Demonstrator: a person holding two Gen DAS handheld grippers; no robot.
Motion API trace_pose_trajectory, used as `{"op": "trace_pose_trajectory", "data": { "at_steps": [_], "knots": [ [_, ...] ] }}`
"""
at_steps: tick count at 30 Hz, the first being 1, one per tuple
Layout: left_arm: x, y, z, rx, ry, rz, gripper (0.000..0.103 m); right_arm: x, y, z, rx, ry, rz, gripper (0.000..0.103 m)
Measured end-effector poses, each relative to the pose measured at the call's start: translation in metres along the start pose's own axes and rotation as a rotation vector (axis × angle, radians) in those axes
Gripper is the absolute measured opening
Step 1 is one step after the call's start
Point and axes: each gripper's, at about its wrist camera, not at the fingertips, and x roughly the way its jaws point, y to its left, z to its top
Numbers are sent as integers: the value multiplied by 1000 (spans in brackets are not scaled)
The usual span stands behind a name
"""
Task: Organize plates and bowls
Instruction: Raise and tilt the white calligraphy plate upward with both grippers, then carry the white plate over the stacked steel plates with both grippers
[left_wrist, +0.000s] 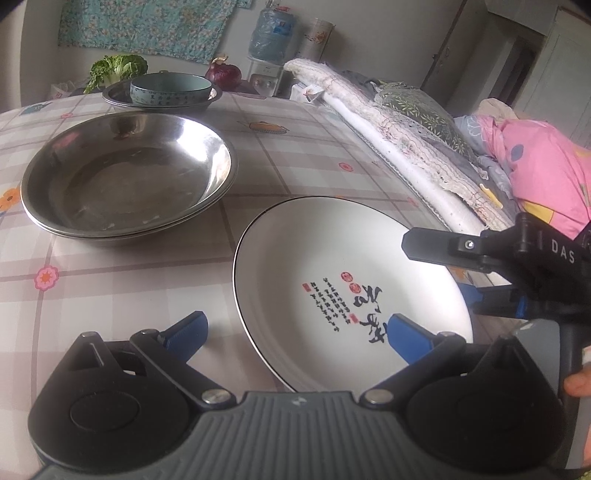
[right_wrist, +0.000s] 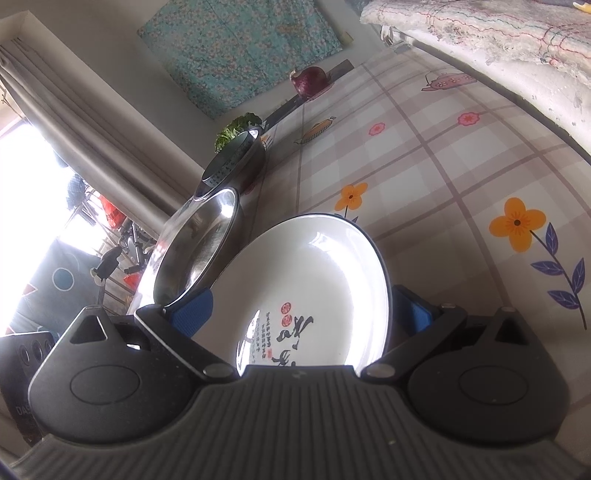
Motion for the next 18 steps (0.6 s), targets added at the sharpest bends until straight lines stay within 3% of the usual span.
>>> {"op": "trace_pose_trajectory", "data": {
  "at_steps": [9, 12, 15, 17, 18],
  "knots": [
    [-2, 10, 7, -88, 4, -29, 103, -1, 7, 1, -66, 2, -45, 99],
    [-2, 2, 6, -39, -12, 3, 95, -5, 13, 0, -146, -19, -97, 89],
    [-2, -4, 4, 1, -15, 10, 83, -8, 19, -1, -220, -34, -159, 72],
    [-1, -6, 2, 11, -16, 24, 68, -9, 20, -3, -252, -30, -187, 59],
    [-2, -5, 1, 14, -18, 34, 65, -10, 21, -4, -261, -29, -201, 56]
  ]
}}
